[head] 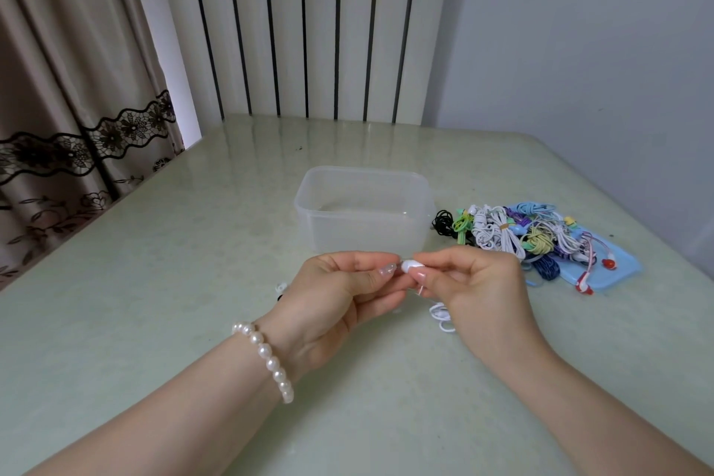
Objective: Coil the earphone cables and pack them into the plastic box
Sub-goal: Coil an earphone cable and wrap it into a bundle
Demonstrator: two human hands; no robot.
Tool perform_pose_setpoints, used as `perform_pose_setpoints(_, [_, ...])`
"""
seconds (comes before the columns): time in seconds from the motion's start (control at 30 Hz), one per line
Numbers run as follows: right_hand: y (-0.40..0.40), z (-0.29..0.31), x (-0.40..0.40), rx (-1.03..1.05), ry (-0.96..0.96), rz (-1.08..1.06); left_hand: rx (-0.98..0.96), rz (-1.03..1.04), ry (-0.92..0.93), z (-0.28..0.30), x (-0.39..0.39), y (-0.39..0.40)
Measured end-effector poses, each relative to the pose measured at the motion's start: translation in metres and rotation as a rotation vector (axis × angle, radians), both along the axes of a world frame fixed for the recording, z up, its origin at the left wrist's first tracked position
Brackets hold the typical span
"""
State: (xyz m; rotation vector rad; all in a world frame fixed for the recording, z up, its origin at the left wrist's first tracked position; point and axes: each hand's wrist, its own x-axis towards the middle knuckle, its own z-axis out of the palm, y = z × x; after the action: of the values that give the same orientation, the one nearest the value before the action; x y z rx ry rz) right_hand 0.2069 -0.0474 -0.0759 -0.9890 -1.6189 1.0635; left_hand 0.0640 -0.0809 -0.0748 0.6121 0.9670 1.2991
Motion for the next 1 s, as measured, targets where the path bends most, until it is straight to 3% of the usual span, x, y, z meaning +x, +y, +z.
perform_pose_setpoints(0.23, [0.01, 0.002, 0.004, -0.054, 0.137, 0.001, 0.1, 0.023, 0.239, 0.006, -0.008, 0.0])
perform_pose_setpoints(0.37, [0.013, 0.008, 0.01, 0.008, 0.136, -0.003, 0.193, 0.09, 0.831, 0.0, -0.014, 0.005])
perform_pose_setpoints(0.43, [0.016, 0.004, 0.011, 0.058, 0.0, -0.034, 0.228, 0.045, 1.154, -0.001, -0.018, 0.006])
perform_pose_setpoints(0.5, [0.021, -0.004, 0.012, 0.119, -0.22, -0.094, 0.233, -0.016, 1.352, 0.001, -0.022, 0.004])
perform_pose_setpoints(0.67, [0.029, -0.016, 0.011, 0.17, -0.545, -0.096, 0.174, -0.1, 1.467, 0.012, -0.037, 0.004])
perform_pose_setpoints(0.83, [0.03, -0.02, 0.008, 0.012, -0.471, 0.033, 0.149, -0.134, 1.468, 0.016, -0.044, 0.003])
perform_pose_setpoints(0.93, [0.031, -0.02, 0.009, 0.147, -0.593, 0.03, 0.159, -0.19, 1.492, 0.016, -0.042, 0.003])
perform_pose_setpoints(1.0, [0.028, -0.015, 0.007, 0.182, -0.541, 0.035, 0.164, -0.221, 1.513, 0.016, -0.041, 0.002])
